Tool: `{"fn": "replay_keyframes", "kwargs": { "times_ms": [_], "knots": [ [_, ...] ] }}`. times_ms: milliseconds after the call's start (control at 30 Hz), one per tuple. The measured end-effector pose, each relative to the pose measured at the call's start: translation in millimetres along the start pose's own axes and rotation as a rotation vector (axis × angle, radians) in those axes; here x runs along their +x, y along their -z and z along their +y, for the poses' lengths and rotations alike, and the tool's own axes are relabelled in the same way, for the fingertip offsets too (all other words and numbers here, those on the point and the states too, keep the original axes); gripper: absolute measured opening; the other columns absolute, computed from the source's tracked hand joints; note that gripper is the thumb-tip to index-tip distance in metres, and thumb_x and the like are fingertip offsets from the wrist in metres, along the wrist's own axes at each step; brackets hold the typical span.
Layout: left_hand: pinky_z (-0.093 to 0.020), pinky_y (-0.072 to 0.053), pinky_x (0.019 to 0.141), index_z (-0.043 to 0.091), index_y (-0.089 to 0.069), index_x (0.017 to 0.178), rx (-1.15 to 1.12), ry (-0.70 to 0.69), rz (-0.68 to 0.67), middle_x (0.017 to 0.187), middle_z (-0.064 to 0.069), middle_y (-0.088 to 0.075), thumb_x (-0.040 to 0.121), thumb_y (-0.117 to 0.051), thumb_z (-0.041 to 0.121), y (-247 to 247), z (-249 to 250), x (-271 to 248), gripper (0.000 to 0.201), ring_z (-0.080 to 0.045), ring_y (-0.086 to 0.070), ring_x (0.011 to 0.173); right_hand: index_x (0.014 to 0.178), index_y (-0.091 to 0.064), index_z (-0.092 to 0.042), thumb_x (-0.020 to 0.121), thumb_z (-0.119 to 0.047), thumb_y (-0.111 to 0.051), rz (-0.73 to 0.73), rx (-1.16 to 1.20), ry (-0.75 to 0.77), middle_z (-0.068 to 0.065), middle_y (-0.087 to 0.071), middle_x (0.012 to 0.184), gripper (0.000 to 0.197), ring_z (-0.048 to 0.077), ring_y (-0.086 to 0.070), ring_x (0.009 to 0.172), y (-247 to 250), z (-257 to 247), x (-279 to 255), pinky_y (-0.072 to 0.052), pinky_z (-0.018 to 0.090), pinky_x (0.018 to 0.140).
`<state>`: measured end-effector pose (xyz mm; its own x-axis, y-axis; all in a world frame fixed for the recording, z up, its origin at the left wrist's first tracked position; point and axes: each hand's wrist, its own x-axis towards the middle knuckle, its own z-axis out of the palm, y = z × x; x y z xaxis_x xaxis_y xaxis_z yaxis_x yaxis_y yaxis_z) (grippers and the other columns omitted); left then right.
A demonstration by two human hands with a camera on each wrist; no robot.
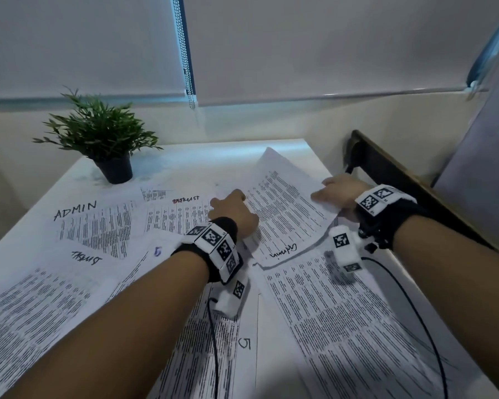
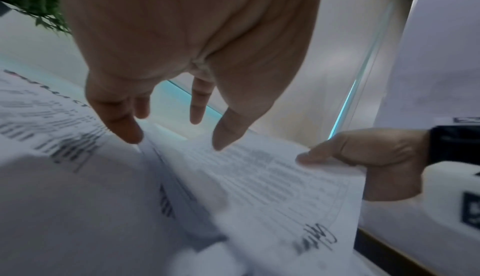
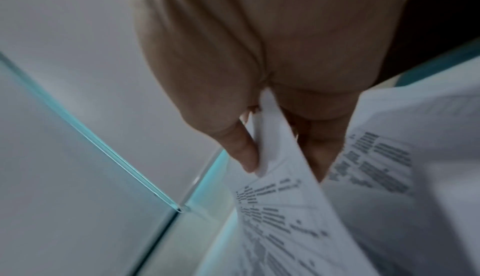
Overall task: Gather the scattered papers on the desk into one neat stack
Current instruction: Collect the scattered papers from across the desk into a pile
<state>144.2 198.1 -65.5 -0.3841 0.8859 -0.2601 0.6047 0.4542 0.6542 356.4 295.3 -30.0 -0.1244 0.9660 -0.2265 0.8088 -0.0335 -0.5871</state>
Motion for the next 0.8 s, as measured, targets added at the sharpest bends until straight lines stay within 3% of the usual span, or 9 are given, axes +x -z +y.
{"fn": "replay_keyframes", "kwargs": {
  "times_ms": [100,200,267,333,400,467,600,700,800],
  "knots": [
    [-0.056,-0.053,0.102,0.022,-0.03,0.154,-0.062,-0.003,0.033,0.156,-0.022,-0.024,0.097,-0.051,0.039,7,-3,-9,0.063,-0.049,-0.055,0.125,0.1,-0.07,-0.005,0.094,-0.013,-0.071,-0.027,0.36,0.05,0.013,-0.08,0.098,0.01,0.021,-0.08,0.074,12,-8,-25,-0.067,0.042,0.076],
    [-0.059,-0.047,0.108,0.025,-0.014,0.161,-0.148,-0.025,0.091,0.162,-0.026,-0.018,0.102,-0.041,0.049,14,-6,-22,0.068,-0.052,-0.047,0.133,0.093,-0.066,-0.007,0.094,-0.001,-0.07,0.006,0.638,0.092,0.016,-0.08,0.091,0.008,0.026,-0.079,0.073,25,-7,-51,-0.065,0.038,0.063],
    [-0.057,-0.051,0.104,0.028,-0.006,0.163,-0.208,-0.046,0.1,0.161,-0.03,-0.025,0.103,-0.038,0.051,19,-7,-31,0.073,-0.051,-0.053,0.129,0.094,-0.067,-0.011,0.092,0.0,-0.072,0.035,0.697,0.105,0.017,-0.08,0.095,0.012,0.035,-0.077,0.087,31,-2,-68,-0.065,0.05,0.077],
    [-0.047,-0.062,0.083,0.029,-0.003,0.163,-0.316,-0.059,0.084,0.137,-0.02,-0.053,0.104,-0.039,0.048,23,-7,-40,0.073,-0.037,-0.068,0.101,0.1,-0.064,-0.009,0.096,0.003,-0.067,0.027,0.792,0.085,0.018,-0.078,0.093,0.013,0.032,-0.077,0.079,37,8,-88,-0.066,0.048,0.072],
    [-0.04,-0.064,0.069,0.027,-0.005,0.163,-0.421,-0.055,0.007,0.097,-0.006,-0.058,0.106,-0.043,0.039,23,-8,-50,0.07,-0.022,-0.061,0.073,0.099,-0.062,-0.006,0.099,0.004,-0.06,-0.002,0.819,0.035,0.012,-0.079,0.076,0.011,0.022,-0.076,0.059,39,23,-109,-0.063,0.035,0.051],
    [-0.033,-0.063,0.06,0.025,-0.014,0.162,-0.422,-0.069,-0.096,0.093,-0.004,-0.056,0.105,-0.051,0.031,19,-10,-65,0.069,-0.018,-0.057,0.068,0.097,-0.065,-0.003,0.099,0.002,-0.061,-0.008,0.666,-0.01,0.015,-0.08,0.08,0.006,0.017,-0.075,0.054,37,43,-126,-0.06,0.029,0.048],
    [-0.047,-0.064,0.087,0.019,-0.04,0.151,-0.373,-0.094,-0.191,0.111,-0.011,-0.063,0.094,-0.067,0.015,2,-17,-82,0.063,-0.02,-0.061,0.071,0.1,-0.069,-0.002,0.097,-0.011,-0.07,0.038,0.176,-0.085,0.016,-0.078,0.091,0.01,0.014,-0.071,0.058,37,90,-149,-0.052,0.021,0.046],
    [-0.035,-0.062,0.067,0.019,-0.055,0.133,-0.316,-0.135,-0.183,0.122,-0.015,-0.066,0.081,-0.073,0.004,-8,-22,-95,0.057,-0.025,-0.066,0.084,0.095,-0.071,-0.009,0.089,-0.017,-0.077,-0.025,-0.029,-0.074,0.01,-0.08,0.09,0.012,0.025,-0.077,0.076,32,114,-164,-0.055,0.031,0.06],
    [-0.03,-0.061,0.07,0.016,-0.068,0.117,-0.152,-0.195,-0.217,0.121,-0.007,-0.066,0.079,-0.08,0.009,-21,-26,-110,0.04,-0.02,-0.07,0.091,0.09,-0.07,-0.018,0.077,-0.027,-0.079,-0.072,-0.212,-0.089,0.007,-0.08,0.091,0.018,0.027,-0.078,0.087,24,120,-175,-0.057,0.033,0.065]
  ]
}}
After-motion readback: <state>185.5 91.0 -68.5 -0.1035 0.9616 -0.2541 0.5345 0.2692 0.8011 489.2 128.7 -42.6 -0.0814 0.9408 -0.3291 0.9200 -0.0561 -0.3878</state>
